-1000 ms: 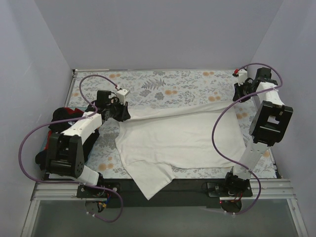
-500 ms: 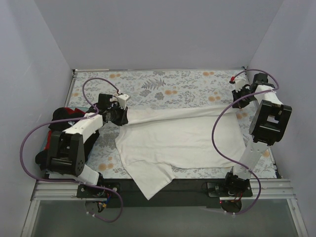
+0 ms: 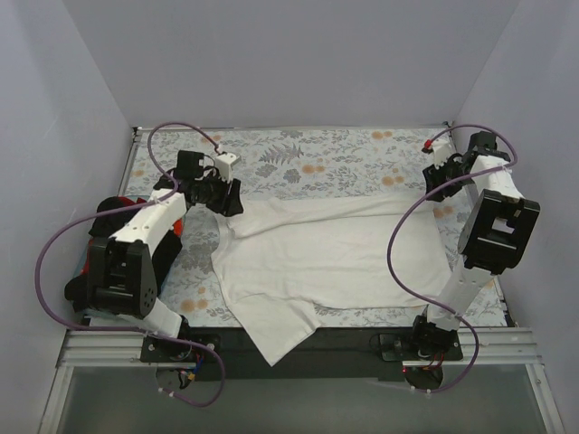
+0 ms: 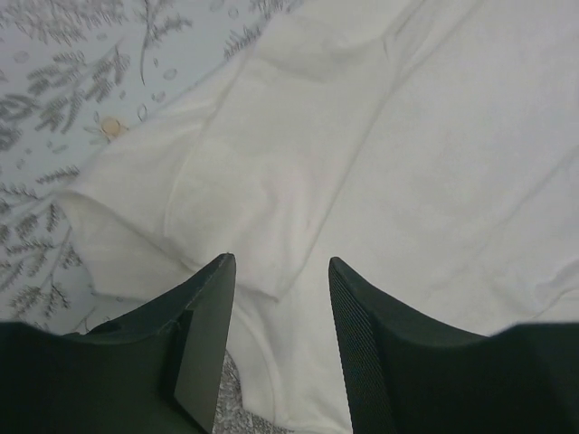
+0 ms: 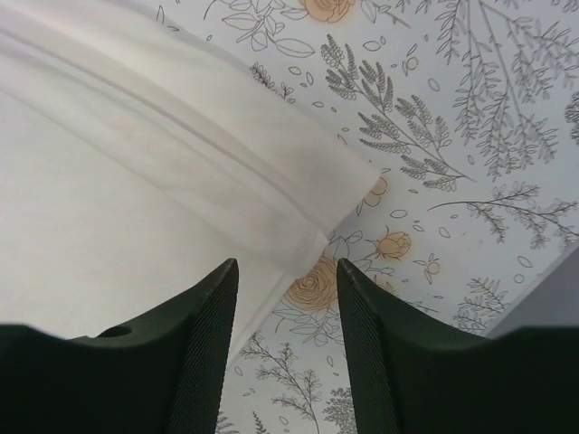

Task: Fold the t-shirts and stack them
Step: Fold the tshirt

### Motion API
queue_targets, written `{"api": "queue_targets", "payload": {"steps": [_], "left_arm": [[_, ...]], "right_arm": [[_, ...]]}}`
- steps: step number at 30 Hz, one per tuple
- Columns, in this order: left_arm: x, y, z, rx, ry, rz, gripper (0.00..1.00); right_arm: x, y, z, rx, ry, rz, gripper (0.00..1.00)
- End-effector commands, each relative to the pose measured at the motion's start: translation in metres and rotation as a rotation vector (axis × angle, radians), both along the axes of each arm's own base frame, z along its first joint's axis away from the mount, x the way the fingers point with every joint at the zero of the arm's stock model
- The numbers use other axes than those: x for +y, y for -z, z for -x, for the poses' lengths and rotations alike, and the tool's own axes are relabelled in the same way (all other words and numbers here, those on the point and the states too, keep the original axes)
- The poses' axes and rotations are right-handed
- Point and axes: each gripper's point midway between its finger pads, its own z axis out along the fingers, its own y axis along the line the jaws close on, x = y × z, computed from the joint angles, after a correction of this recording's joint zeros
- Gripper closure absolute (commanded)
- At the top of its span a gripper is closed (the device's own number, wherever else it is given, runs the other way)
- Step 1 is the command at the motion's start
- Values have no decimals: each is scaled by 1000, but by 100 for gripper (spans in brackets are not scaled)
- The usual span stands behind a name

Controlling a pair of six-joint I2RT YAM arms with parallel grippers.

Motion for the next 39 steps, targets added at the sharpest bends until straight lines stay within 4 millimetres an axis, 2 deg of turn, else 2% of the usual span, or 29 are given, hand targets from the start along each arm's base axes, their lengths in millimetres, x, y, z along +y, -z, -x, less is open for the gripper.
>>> {"api": "queue_targets", "payload": {"steps": [1,6,8,9,13,20,26,30,39], "left_arm": [[-10,-17,-28,5,-32,53,55],[-14,-3,-53,71,-56,49,49],[-11,2,-61,84,-102,33,48],[-9,9,-66,99,-120,18,48],[-5,11,-83,91,-150,-11,49],[6,35,-72,157,-147,-88,51],[0,39,-62,184,-105,-70,57],[1,48,-59,206,-98,-90,58],[9,65,-57,227,-119,-151,55]], "right_arm": [[6,-31,-9,-44,8,-34,48],[10,-19,-29,4,24,-50,48],[11,-8,-31,34,25,-45,48],[12,-9,-34,33,20,-37,48],[14,4,-31,67,-3,-4,48],[17,15,-20,106,-26,17,48],[16,19,-13,125,-36,27,48],[15,19,-11,129,-44,37,49],[15,20,-5,139,-56,45,50]]}}
